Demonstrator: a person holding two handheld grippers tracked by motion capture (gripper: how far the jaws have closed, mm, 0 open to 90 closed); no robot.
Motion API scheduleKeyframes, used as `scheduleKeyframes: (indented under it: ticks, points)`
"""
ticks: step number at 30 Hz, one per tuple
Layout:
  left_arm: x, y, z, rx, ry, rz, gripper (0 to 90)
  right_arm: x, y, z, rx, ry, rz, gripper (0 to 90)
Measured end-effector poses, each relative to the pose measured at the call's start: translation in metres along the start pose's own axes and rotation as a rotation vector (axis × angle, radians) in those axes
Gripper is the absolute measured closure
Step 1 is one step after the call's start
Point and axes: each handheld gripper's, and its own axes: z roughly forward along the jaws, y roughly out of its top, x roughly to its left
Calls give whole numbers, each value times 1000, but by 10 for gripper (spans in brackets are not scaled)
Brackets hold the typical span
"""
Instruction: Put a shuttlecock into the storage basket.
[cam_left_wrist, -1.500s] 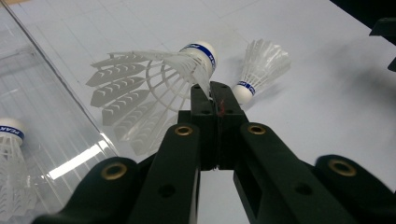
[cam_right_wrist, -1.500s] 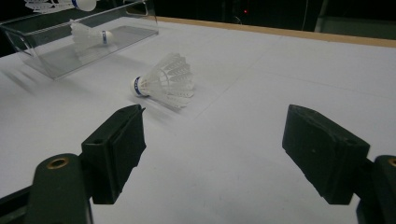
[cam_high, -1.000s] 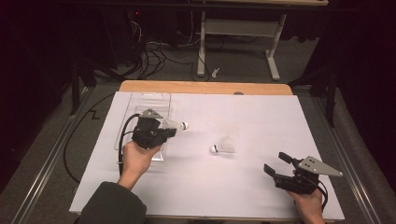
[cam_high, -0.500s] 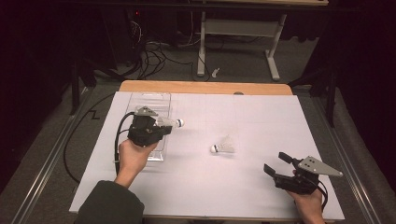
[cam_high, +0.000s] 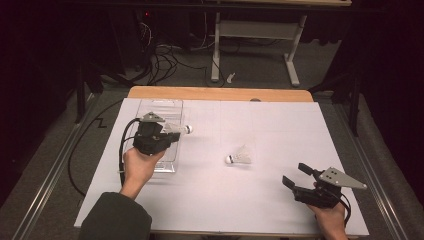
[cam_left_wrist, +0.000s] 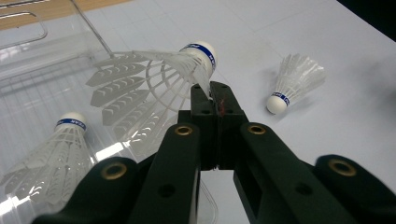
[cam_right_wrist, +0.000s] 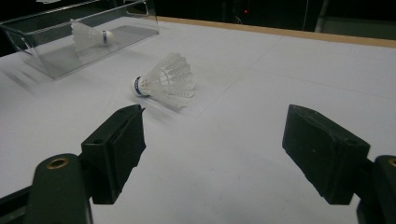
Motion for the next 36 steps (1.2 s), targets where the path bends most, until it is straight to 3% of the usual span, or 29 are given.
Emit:
scheduleKeyframes:
  ticks: [23,36]
  points:
    - [21,2,-10,-14,63,-39,892,0,0,1,3,2,2,214]
    - [31,5,-6,-7,99,-50,893,0,0,1,3,1,3,214]
